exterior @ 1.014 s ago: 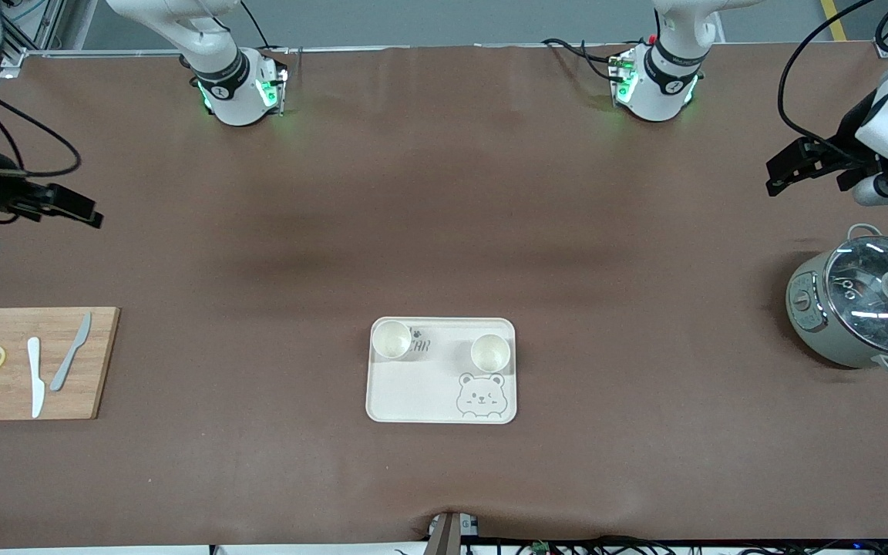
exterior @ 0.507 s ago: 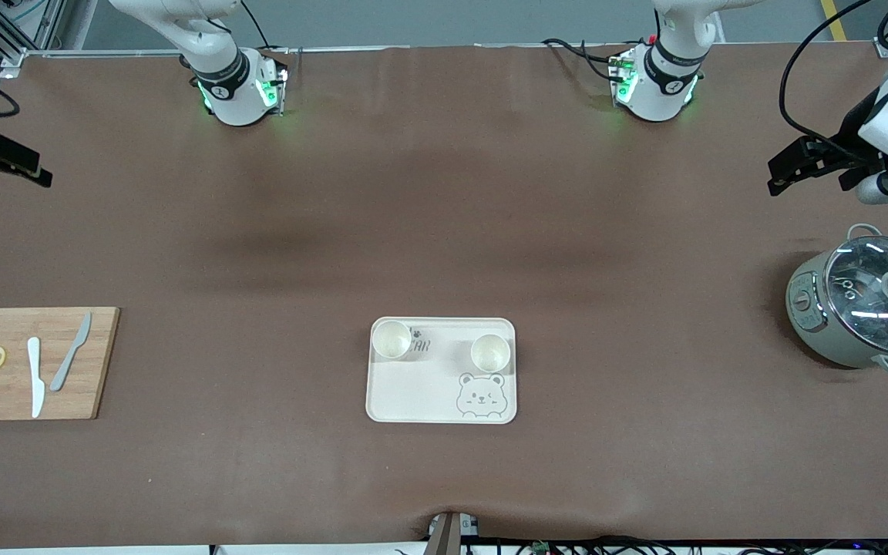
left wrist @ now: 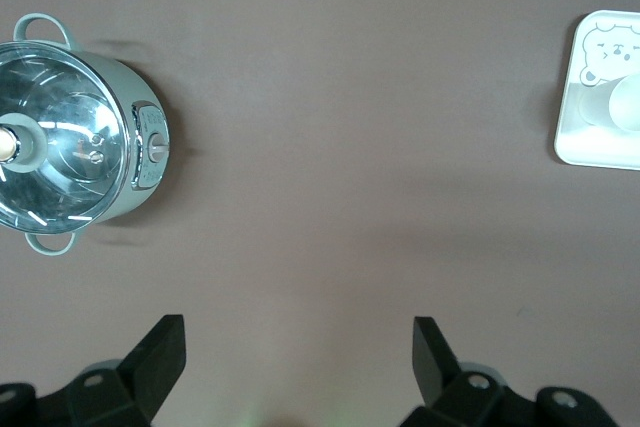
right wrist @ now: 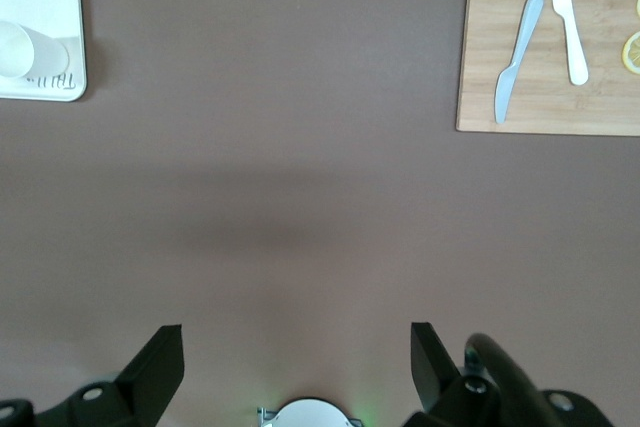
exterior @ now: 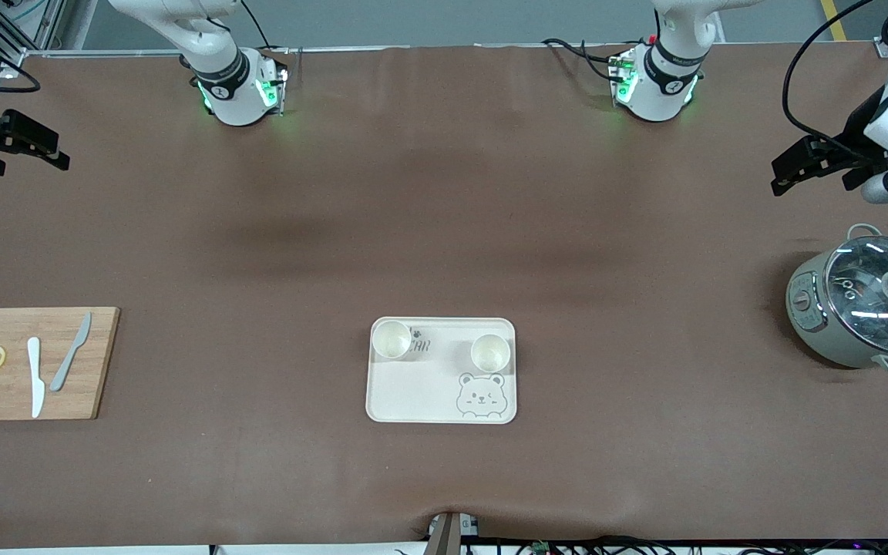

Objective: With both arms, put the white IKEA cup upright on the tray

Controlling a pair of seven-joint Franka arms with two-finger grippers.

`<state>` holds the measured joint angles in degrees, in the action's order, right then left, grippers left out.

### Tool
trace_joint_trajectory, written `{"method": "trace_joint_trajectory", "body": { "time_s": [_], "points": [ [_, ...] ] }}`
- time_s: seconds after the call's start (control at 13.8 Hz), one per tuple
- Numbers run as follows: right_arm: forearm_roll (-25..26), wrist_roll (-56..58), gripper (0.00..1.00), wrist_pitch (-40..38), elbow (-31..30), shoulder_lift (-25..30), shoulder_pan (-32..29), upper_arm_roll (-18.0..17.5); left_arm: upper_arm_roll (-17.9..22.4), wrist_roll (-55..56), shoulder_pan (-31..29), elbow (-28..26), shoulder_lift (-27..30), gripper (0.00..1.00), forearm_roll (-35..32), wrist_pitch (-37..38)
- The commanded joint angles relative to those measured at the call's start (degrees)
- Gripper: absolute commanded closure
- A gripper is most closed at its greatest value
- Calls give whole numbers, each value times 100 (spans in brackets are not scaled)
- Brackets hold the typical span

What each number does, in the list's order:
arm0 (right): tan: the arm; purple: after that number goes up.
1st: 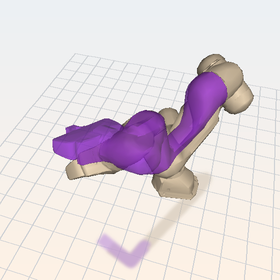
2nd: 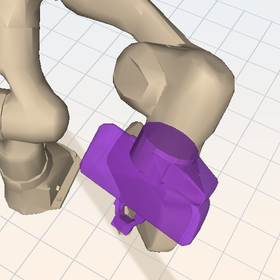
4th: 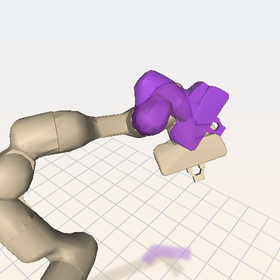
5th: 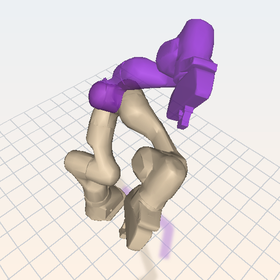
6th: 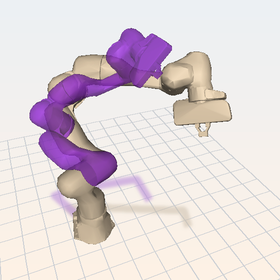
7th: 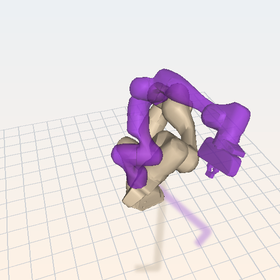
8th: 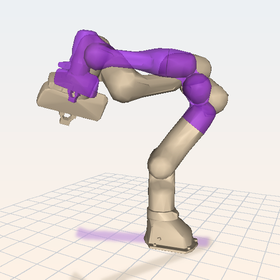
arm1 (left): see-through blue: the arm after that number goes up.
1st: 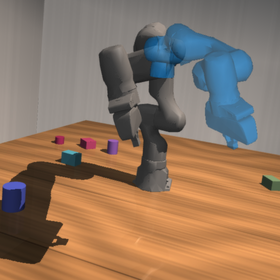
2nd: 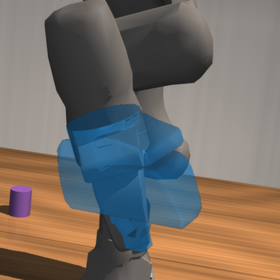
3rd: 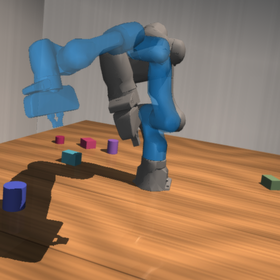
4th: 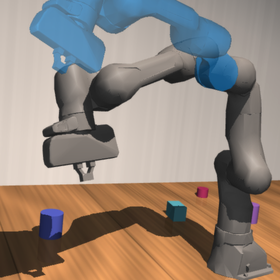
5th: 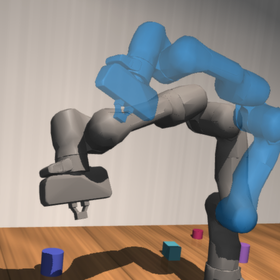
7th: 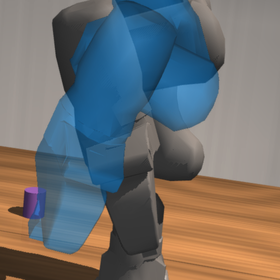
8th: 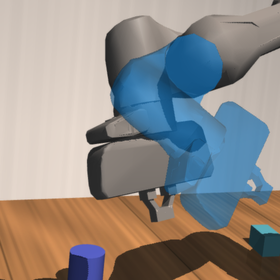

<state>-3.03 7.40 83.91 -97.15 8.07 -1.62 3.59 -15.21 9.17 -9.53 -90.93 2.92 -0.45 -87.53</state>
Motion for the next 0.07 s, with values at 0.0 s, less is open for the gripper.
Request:
{"method": "trace_joint_trajectory", "body": {
  "time_s": [0.0],
  "points": [
    [74,60,0,-103,3,37,13,2,-8,-99,-49,102,-19,0,45,87]
  ]
}}
